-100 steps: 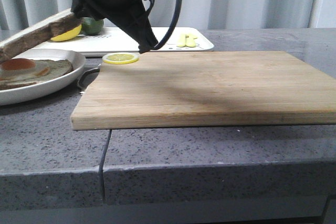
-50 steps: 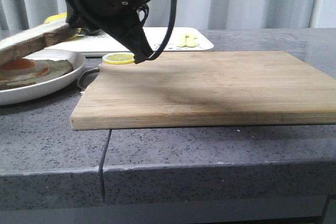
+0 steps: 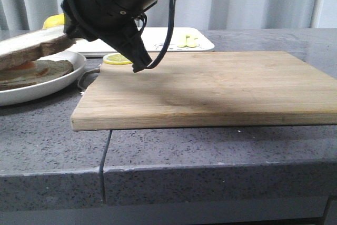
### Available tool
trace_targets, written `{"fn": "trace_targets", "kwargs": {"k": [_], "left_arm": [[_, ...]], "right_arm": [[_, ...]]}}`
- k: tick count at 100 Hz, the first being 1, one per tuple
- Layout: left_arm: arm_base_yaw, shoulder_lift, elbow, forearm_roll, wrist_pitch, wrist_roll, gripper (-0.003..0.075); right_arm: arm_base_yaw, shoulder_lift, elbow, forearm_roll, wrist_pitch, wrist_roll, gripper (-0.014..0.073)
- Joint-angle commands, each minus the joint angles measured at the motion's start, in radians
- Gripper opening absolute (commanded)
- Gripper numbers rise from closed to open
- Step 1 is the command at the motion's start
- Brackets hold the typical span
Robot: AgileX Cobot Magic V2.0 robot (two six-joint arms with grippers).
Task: Place bread and move sandwich to tray
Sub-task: 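Lower the bread onto the egg toast and open the right gripper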
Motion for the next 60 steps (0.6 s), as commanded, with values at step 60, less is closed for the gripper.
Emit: {"fn": "trace_targets", "kwargs": {"k": [60], "left_arm": [[0.001,0.0,-0.035,-0.027,-0.051,0.0,0.0295]], "right_arm": [[-0.01,-0.204,-0.039,-0.307,-0.08,-0.06,0.0269]]}}
